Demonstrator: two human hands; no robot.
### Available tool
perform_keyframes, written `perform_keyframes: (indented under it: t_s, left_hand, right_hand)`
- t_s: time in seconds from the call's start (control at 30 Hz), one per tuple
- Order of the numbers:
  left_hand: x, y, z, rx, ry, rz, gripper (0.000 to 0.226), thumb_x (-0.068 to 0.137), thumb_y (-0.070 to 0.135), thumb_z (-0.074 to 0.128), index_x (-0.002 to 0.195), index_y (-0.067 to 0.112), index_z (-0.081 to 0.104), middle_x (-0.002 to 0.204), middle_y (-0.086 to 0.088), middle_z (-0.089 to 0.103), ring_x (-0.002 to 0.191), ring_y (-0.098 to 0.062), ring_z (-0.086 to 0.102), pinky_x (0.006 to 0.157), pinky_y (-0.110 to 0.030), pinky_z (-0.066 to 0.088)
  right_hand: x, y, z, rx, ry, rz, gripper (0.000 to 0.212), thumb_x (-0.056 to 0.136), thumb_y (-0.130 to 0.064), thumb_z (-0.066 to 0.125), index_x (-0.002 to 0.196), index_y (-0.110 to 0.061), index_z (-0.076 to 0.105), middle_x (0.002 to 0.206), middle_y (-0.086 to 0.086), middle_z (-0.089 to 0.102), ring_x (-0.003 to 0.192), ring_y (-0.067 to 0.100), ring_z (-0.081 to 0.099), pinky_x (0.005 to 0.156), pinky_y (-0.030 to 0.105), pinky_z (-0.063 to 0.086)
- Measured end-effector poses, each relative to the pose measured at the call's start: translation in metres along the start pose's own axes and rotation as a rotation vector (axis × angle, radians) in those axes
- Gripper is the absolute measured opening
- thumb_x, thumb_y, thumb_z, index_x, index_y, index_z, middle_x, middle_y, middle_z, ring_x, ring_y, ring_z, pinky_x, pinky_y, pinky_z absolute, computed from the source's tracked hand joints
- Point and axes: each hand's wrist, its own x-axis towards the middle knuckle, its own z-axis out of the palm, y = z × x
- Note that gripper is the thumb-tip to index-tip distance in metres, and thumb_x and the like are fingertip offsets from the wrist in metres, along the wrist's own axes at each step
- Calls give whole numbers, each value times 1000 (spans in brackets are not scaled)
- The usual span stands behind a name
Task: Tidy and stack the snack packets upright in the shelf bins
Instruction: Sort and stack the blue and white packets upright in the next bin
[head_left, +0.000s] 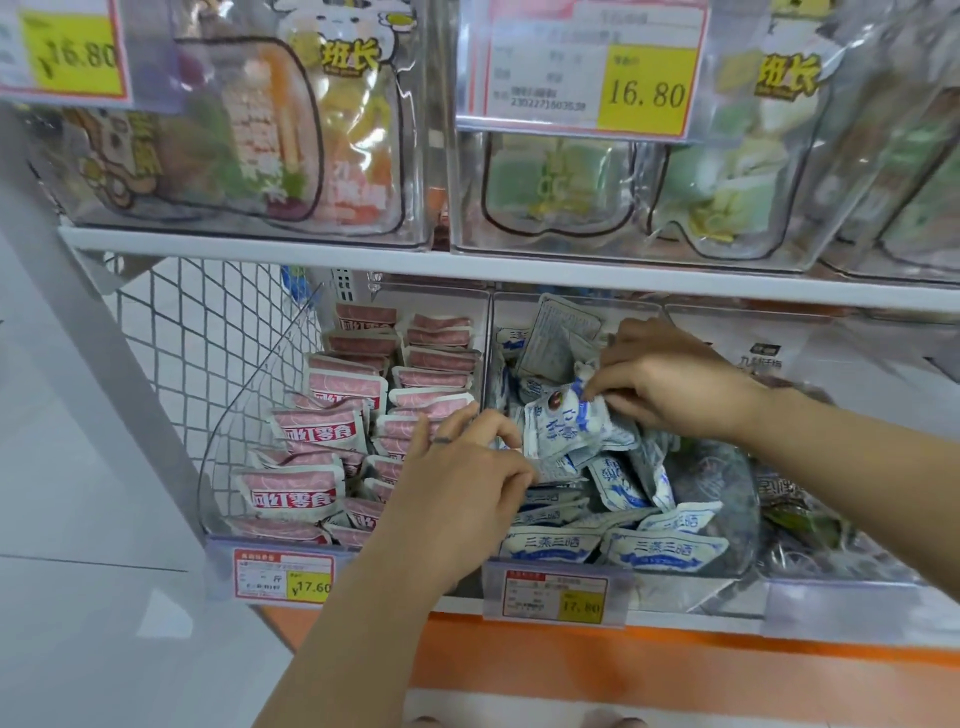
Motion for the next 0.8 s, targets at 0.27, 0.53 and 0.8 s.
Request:
perform_keyframes:
  t_s: [0.27,0.53,0.8]
  left_hand:
    - [2,-3,1,-33,45,26,26,96,35,44,108,37,67,119,22,42,128,-10,28,115,-40,10]
    - [2,-6,5,-74,94,23,21,94,35,50,103,34,69,143,19,32,133,-12,27,116,-40,14]
    - [6,-8,10,-55,296,3,10,79,27,71,88,29,69,142,0,44,122,-28,46,103,-48,35]
  right_hand:
    - [30,-34,5,36,-158,239,35,91,-52,44,81,-24,63,62,-5,57,67,14,50,83,28,35]
    - [33,-37,20,234,45,426,43,82,-22,67,124,-25,56,97,-4,69,90,15,60,95,35,43]
    - [21,-48,10,205,-192,183,26,92,-22,56,115,-29,65,98,-7,67,90,10,56,72,22,36]
